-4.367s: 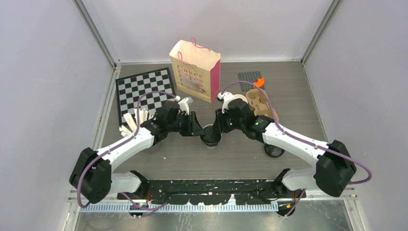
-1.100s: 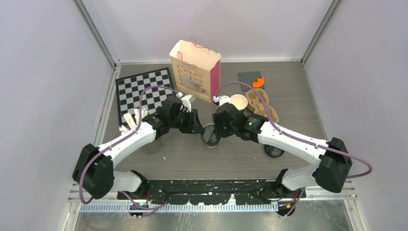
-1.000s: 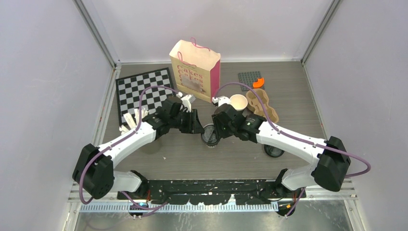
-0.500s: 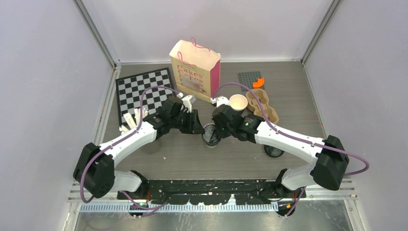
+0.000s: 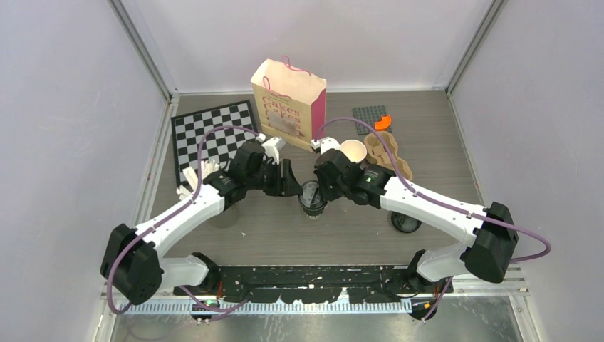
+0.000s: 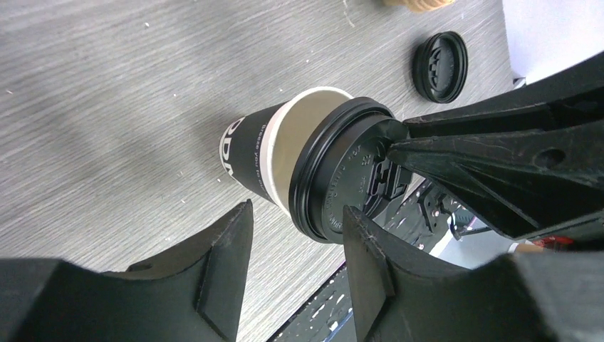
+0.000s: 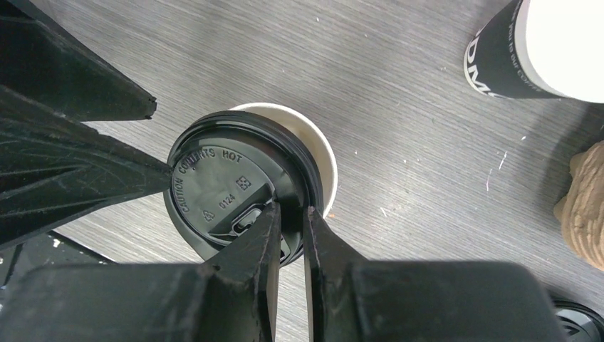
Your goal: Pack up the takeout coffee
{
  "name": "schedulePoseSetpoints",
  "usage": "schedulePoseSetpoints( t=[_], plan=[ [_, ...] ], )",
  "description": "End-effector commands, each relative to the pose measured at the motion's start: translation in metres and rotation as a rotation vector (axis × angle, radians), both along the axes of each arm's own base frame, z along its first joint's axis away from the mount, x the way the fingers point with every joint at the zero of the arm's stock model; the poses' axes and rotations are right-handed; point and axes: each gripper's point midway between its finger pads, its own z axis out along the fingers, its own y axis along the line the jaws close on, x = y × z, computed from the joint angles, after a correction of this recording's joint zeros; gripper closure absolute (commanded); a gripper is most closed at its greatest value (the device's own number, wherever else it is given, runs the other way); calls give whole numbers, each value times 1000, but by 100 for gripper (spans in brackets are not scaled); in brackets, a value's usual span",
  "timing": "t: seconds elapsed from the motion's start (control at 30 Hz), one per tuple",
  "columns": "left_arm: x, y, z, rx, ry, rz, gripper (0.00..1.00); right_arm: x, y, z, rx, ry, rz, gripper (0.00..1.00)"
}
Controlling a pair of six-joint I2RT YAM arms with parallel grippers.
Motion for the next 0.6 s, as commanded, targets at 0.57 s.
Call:
schedulePoseSetpoints(
  t=[0.57],
  plan=[
    [13,-4,29,-71,-69,48,46,15,5,15,35,184,67,84]
  ],
)
